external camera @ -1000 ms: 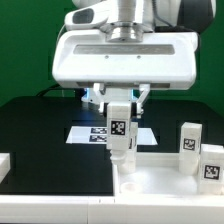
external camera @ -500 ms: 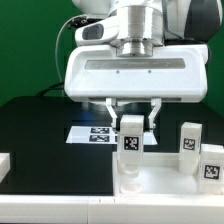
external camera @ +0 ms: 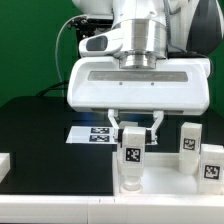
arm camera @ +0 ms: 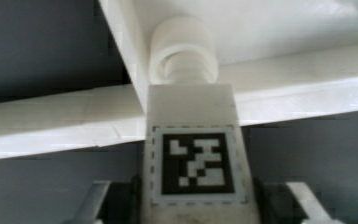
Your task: Assemble square table
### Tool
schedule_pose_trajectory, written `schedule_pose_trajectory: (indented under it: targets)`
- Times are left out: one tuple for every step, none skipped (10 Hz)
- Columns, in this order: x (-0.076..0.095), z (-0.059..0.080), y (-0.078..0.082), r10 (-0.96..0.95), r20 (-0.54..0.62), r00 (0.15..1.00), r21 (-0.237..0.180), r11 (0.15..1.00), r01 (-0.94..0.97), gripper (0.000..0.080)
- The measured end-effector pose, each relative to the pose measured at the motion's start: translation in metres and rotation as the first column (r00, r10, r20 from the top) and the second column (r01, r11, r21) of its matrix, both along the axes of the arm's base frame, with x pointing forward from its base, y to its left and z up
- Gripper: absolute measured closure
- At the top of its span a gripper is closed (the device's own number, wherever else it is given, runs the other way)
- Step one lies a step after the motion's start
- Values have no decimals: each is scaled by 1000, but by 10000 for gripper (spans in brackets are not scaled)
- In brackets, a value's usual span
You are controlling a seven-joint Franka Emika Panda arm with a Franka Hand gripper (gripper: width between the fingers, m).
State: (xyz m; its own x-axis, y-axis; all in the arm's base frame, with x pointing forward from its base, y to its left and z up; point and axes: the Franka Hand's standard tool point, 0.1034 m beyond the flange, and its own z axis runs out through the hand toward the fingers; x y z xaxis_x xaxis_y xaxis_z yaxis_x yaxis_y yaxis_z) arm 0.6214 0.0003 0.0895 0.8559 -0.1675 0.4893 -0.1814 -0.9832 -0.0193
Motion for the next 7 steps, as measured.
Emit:
schedule_pose_trajectory:
  targets:
    - [-1, -3, -1, 1, -4, 1000, -3, 1000, -1, 514]
    - [-2, -7, -3, -2, -9, 1000, -5, 1000, 2, 514]
    - [-3, -8, -5, -4, -7, 1000, -7, 1000, 4, 514]
    - [-2, -8, -4, -3, 0, 1000, -11, 1000, 3, 514]
    - [-2, -8, -4, -3, 5, 1000, -13, 1000, 3, 514]
    - [-2, -8, -4, -3, 5, 1000, -13, 1000, 3, 514]
    - [-2, -8, -4, -3, 5, 1000, -13, 1000, 3, 514]
